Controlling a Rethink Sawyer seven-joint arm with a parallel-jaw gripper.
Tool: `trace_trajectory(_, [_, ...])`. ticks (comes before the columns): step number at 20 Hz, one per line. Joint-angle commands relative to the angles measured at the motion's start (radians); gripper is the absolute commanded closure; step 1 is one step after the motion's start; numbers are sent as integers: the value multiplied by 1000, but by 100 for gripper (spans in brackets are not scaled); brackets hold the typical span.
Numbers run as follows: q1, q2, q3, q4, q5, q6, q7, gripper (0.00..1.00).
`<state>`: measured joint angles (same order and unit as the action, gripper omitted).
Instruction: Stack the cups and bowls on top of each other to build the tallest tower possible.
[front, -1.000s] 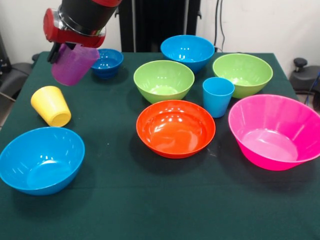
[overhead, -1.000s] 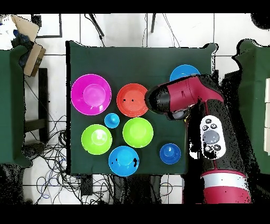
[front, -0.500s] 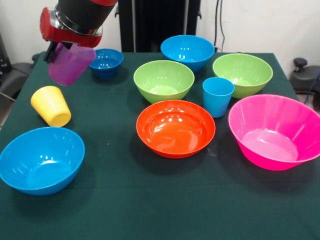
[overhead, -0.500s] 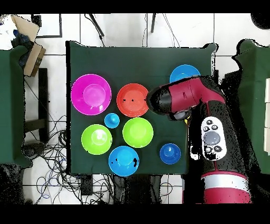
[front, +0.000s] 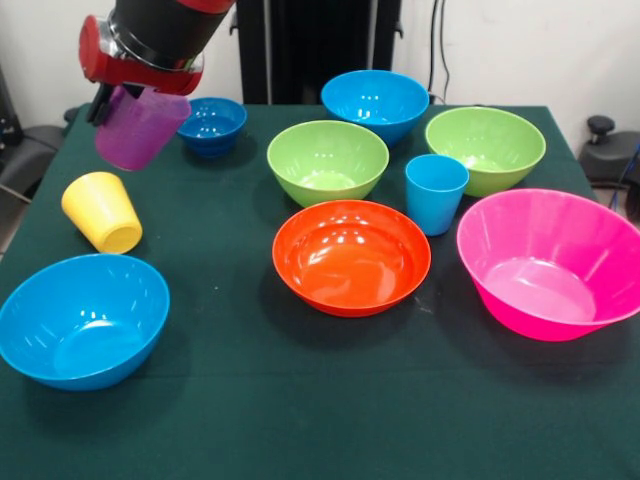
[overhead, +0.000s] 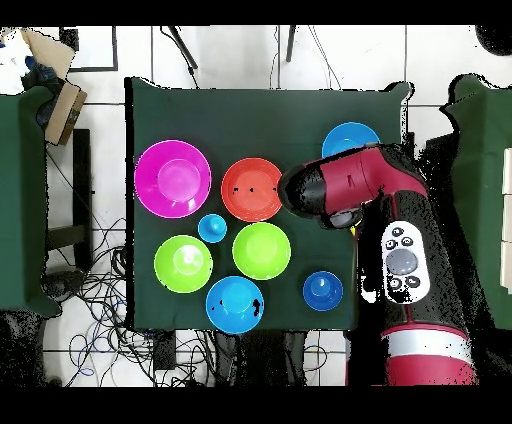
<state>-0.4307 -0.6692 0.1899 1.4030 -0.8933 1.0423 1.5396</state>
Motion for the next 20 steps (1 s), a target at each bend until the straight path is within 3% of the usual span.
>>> trace_trajectory(1, [16,25,30,61,-15,-89,-50,100])
trace_trajectory(5, [-15,21,54,75,52,-103,-22,100])
trace_trajectory(12, [-41,23,60,89,113,-137,-6,100])
trace_trajectory(14, [-58,-21,70,91,160,-103,-42,100])
trace_trajectory(15, [-69,17,68,80,155,-127,-30,100])
trace_trajectory(20, [-71,19,66,76,176,-126,-43,100])
